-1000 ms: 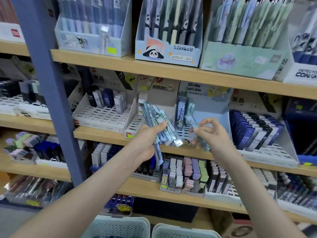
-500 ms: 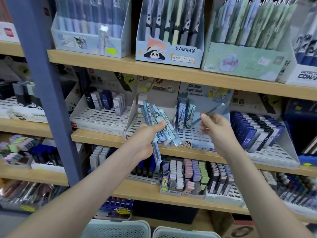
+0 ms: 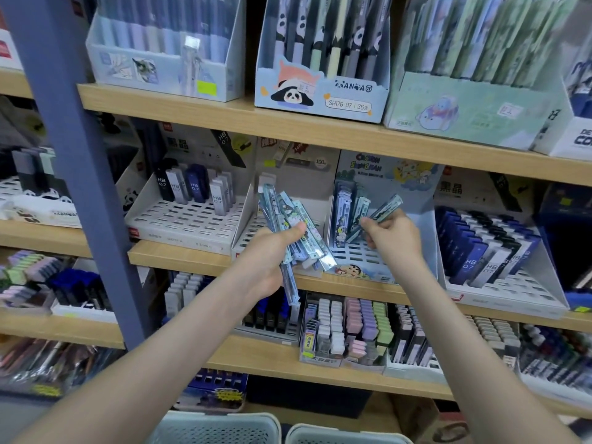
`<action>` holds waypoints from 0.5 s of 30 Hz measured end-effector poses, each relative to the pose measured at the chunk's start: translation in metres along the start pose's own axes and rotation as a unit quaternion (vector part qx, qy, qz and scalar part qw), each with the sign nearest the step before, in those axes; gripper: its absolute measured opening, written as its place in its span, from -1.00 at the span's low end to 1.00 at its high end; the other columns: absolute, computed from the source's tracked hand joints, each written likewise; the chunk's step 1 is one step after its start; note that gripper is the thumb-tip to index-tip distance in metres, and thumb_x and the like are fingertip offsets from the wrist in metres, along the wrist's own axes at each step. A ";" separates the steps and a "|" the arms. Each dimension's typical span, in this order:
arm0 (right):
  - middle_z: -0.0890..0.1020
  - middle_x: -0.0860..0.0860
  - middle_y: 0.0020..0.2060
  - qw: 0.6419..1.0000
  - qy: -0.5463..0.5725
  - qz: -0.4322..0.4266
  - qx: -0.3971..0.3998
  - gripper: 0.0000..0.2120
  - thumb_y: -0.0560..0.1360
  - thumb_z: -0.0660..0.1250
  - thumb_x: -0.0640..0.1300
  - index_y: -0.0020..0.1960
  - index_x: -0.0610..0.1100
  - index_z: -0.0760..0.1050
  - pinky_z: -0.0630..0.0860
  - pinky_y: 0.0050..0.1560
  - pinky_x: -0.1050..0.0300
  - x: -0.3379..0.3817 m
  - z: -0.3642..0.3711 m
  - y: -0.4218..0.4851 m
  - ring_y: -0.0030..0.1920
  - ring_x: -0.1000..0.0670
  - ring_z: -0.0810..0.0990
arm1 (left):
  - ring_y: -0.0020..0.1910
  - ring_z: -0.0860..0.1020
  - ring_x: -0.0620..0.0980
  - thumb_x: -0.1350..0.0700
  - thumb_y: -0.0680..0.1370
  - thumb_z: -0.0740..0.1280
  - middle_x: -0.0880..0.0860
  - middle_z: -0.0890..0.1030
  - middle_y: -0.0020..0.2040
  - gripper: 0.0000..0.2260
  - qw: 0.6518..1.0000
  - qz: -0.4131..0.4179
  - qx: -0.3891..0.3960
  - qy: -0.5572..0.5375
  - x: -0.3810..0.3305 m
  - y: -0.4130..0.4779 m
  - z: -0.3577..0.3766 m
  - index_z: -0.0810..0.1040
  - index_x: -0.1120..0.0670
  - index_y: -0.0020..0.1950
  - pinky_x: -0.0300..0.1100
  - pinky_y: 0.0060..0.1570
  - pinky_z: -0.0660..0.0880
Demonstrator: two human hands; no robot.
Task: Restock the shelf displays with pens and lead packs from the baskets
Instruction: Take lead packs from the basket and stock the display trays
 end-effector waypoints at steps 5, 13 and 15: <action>0.44 -0.01 -0.37 0.996 -0.078 -0.046 0.017 -0.78 0.58 0.28 -0.07 -0.02 -0.18 0.29 0.26 -0.53 0.20 0.011 0.003 0.000 -0.41 0.03 0.42 | -0.19 0.65 0.06 0.15 0.57 0.35 0.11 0.67 -0.08 -0.87 1.000 0.002 0.004 -0.007 0.001 0.001 -0.001 0.56 0.17 0.08 -0.07 -0.15 0.60; 0.38 0.04 -0.37 0.983 -0.158 -0.094 0.015 -0.72 0.59 0.27 -0.07 0.15 -0.26 0.33 0.15 -0.52 0.24 0.011 0.009 0.001 -0.41 0.12 0.35 | -0.29 0.66 0.00 0.19 0.57 0.34 0.12 0.67 -0.10 -0.80 1.000 -0.008 -0.002 -0.029 0.005 -0.001 0.000 0.54 0.22 0.16 -0.23 -0.42 0.55; 0.39 0.06 -0.34 0.982 -0.161 -0.099 0.006 -0.63 0.59 0.27 -0.08 0.25 -0.32 0.30 0.16 -0.50 0.25 0.009 0.011 0.001 -0.39 0.12 0.35 | -0.26 0.65 0.00 0.18 0.57 0.35 0.12 0.67 -0.07 -0.79 1.000 -0.007 -0.005 -0.027 0.006 -0.002 0.001 0.54 0.22 0.18 -0.23 -0.40 0.55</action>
Point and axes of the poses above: each hand's wrist, its own y-axis towards the middle knuckle, its own z-axis out of the palm, x = y × z, the point moved 2 cm from there along y, towards the middle knuckle
